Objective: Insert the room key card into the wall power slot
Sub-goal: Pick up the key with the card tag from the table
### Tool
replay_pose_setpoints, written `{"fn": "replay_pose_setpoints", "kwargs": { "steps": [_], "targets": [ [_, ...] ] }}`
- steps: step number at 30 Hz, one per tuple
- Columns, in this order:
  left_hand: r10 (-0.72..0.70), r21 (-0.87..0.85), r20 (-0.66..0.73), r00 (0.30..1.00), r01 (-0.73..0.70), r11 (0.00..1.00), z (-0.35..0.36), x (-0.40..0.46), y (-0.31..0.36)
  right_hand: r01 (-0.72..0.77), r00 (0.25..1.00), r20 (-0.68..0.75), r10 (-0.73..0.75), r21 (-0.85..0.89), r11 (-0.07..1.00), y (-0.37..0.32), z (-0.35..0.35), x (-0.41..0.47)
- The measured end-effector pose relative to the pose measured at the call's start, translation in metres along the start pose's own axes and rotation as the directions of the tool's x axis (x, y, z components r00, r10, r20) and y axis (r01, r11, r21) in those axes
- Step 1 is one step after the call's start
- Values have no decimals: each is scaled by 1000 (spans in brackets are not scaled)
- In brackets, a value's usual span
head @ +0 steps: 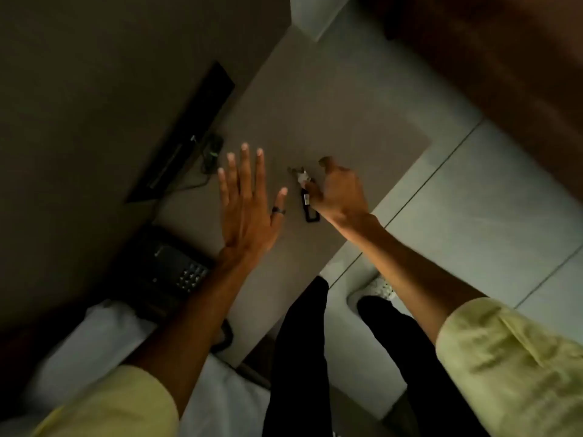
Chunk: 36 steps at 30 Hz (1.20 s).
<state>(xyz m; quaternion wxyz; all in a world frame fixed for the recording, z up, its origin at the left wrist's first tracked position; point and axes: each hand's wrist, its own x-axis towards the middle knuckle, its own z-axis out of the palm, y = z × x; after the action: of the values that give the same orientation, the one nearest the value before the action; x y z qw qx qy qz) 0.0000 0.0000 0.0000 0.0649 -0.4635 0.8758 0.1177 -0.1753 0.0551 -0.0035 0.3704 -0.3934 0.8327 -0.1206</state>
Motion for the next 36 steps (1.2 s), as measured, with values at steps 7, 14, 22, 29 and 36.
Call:
{"fn": "replay_pose_setpoints", "kwargs": {
  "steps": [7, 14, 22, 29, 36],
  "targets": [
    [17, -7, 34, 999, -17, 1000, 28, -2, -5, -46, 999, 19, 46, 37, 998, -1, 41, 14],
    [54, -31, -8, 998, -55, 998, 1, -11, 14, 25, 1000, 6, -25, 105, 994, 15, -13, 12],
    [170, -81, -202, 964, -190, 979, -116, -3, 115, 248, 943, -250, -217, 97, 964, 29, -199, -62],
    [310, -97, -487, 816, -404, 910, -304, 19, 230, 496, 709, -533, -461, -86, 864, -12, -424, -172],
    [426, 19, -758, 493, -637, 770, -495, 50, 328, 457, 428, -730, -533, -334, 824, -67, -622, -301]
  ]
}}
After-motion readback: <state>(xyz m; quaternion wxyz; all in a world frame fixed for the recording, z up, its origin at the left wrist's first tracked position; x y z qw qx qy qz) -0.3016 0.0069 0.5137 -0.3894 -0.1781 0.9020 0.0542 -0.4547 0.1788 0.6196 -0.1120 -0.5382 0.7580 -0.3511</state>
